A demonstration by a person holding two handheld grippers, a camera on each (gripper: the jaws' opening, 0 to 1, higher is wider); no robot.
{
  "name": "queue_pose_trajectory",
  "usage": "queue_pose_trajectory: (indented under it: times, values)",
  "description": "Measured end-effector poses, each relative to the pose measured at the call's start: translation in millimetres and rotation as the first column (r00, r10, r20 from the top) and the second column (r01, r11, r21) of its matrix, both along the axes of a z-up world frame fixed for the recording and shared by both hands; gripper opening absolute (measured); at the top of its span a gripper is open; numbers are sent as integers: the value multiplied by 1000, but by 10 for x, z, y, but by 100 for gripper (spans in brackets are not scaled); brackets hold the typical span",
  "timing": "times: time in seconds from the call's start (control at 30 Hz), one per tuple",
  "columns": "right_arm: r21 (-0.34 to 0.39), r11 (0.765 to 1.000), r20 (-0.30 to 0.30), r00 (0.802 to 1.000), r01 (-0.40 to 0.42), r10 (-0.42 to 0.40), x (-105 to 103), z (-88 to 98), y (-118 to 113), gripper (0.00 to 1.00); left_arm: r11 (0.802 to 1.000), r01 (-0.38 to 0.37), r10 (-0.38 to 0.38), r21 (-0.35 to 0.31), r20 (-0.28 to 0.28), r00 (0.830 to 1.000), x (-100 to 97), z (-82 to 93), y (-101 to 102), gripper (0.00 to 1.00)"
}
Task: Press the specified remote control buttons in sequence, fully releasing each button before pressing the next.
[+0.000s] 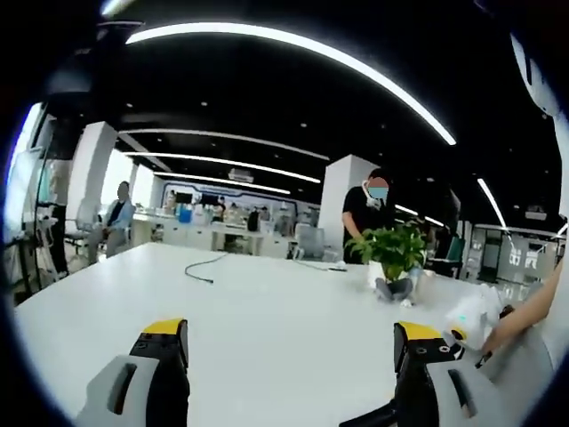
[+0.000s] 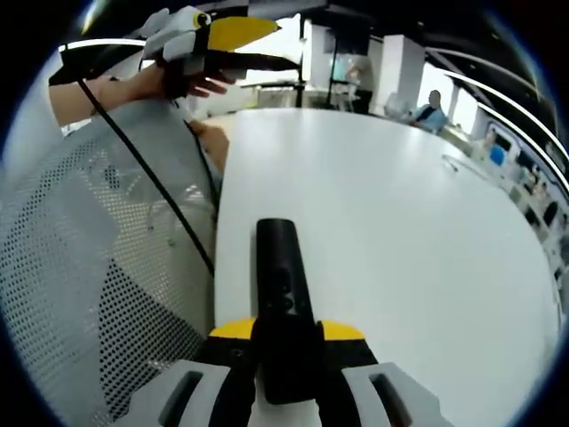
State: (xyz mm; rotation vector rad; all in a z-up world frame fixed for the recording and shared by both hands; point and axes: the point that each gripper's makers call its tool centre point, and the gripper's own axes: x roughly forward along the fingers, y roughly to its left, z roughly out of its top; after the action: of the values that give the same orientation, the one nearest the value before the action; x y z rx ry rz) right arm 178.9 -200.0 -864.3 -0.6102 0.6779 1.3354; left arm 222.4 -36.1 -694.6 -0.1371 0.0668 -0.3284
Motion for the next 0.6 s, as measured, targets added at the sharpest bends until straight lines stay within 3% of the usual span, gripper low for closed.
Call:
queue_pose_trajectory:
  times: [0.1,0.13,0.2,0.33,0.47,0.6]
  values:
    - [-9,1000,-3,1000,-7,7,10,0,4,22,999,20,-20,29,-8,1000,-8,-35,-47,97]
    - [-13,1000,-8,1000,-8,7,10,0,6,22,997,80,-80,11,-36,996,-33,-87,-159,97]
    - [-24,1000,-7,1000,-15,15,6,-2,0,22,995,102,-100,9,-80,992,-28,-165,-204,98]
    - [-25,999,-14,1000,-23,22,14,-1,-7,22,995,103,-102,7,-73,992,-28,-152,-206,100]
    - [-38,999,-9,1000,-29,28,73,0,-20,22,997,76,-77,-10,-27,997,-30,-68,-145,100]
    - [-44,999,-7,1000,-30,30,117,-4,-38,22,998,70,-70,6,-31,997,-29,-82,-142,100]
